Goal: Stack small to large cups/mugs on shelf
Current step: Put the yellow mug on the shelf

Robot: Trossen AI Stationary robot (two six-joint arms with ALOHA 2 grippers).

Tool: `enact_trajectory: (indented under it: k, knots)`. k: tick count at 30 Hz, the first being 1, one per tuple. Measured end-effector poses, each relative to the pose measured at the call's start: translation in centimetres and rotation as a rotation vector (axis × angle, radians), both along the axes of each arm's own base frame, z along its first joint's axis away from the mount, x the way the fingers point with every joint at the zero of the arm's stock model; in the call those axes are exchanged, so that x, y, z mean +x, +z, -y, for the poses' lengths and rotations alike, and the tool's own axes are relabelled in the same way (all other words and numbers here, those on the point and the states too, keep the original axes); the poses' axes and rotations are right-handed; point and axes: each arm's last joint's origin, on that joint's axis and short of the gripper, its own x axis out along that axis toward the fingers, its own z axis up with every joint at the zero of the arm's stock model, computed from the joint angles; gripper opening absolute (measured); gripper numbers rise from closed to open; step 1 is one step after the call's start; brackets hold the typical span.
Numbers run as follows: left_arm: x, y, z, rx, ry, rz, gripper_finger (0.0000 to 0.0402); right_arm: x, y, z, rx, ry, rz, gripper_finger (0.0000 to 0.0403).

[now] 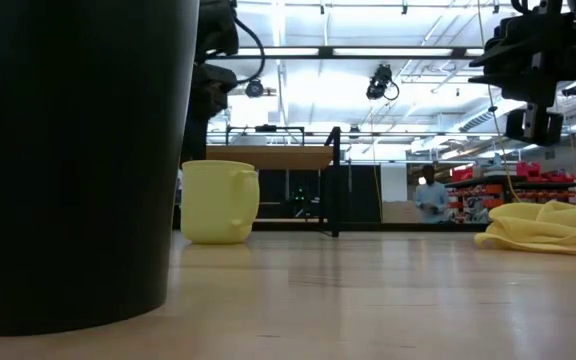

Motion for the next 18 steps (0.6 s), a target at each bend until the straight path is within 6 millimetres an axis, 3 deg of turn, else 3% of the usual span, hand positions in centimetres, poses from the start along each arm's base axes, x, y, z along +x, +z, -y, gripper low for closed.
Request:
enact_trajectory:
  k: [9, 18]
  knots:
    - [0.8, -1.4, -0.1, -0.011, -0.002, -0.024, 0.0157, 0.1, -0.1, 0.0, -0.007, -0.005, -0.005, 0.0067]
    - [1.0, -1.4, -0.2, -0.014, 0.016, -0.016, 0.0121, 0.1, -0.1, 0.1, -0.013, -0.022, -0.003, 0.0067]
